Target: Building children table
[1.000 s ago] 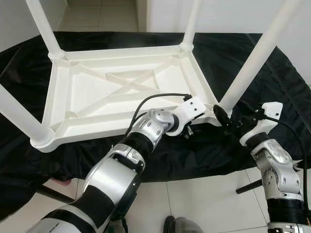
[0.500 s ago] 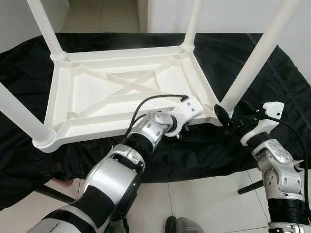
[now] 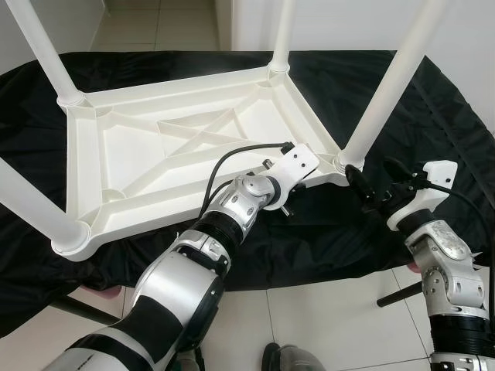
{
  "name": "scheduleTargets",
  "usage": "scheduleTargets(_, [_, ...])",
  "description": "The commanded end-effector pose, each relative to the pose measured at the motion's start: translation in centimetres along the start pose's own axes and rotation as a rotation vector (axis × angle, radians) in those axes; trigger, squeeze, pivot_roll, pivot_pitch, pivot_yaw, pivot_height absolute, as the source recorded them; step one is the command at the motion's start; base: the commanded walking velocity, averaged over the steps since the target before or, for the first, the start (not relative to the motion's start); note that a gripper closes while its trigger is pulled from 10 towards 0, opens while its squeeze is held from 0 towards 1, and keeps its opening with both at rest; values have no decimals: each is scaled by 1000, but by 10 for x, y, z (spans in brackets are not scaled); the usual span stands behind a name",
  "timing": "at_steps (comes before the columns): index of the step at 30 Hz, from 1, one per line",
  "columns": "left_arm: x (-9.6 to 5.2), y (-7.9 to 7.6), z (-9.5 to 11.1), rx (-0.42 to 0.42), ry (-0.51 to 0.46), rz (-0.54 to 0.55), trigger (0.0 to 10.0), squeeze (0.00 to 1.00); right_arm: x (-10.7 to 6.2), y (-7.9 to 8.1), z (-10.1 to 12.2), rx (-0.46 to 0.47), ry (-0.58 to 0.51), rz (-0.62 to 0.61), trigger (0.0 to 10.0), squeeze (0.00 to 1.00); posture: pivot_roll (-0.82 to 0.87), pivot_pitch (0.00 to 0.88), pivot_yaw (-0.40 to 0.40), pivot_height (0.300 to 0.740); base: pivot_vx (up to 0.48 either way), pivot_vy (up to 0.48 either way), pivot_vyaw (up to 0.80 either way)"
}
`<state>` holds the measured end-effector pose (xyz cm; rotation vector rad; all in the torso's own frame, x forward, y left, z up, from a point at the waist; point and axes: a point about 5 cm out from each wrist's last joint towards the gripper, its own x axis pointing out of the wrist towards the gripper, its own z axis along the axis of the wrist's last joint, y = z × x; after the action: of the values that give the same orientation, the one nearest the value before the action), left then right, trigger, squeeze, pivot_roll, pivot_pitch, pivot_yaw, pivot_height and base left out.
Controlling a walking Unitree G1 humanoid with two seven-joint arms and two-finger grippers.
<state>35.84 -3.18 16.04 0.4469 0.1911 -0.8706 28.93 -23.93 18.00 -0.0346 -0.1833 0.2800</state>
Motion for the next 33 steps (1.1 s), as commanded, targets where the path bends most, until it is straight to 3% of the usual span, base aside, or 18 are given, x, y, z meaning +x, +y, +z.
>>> scheduleTargets(1, [4, -19, -9, -35, -16, -32, 10000, 0, -6, -9, -1, 3, 1, -27, 10000, 0, -58, 100, 12, 740, 0, 0, 0])
scheduleTargets(4, [2, -18, -11, -28, -18, -39, 10000, 0, -7, -12, 0, 0, -1, -37, 10000, 0, -58, 100, 12, 740, 0, 0, 0])
scheduleTargets(8, [-13, -5, -32, -17, -14, -66, 10000, 0, -16, -33, 6, -34, -14, -132, 10000, 0, -61, 103, 15, 740, 0, 0, 0])
scheduleTargets(14, [-27, 2, -37, -19, -37, -95, 10000, 0, -19, -37, -1, -32, 10, -151, 10000, 0, -47, 105, 10, 740, 0, 0, 0])
scheduleTargets(29, [-55, -8, -54, 41, -3, -246, 10000, 0, -19, -42, -7, -29, 37, -139, 10000, 0, -30, 103, 6, 740, 0, 0, 0])
scheduleTargets(30, [-55, -9, -52, 39, -8, -252, 10000, 169, -18, -42, -7, -29, 36, -138, 10000, 0, -30, 103, 6, 740, 0, 0, 0])
scheduleTargets(31, [-54, -9, -49, 44, -11, -250, 10000, 1000, -18, -41, -8, -28, 34, -137, 10000, 0, -33, 100, 9, 740, 0, 0, 0])
scheduleTargets(33, [-53, -10, -46, 54, -17, -253, 10000, 1000, -18, -40, -8, -29, 33, -135, 10000, 0, -35, 98, 12, 740, 0, 0, 0])
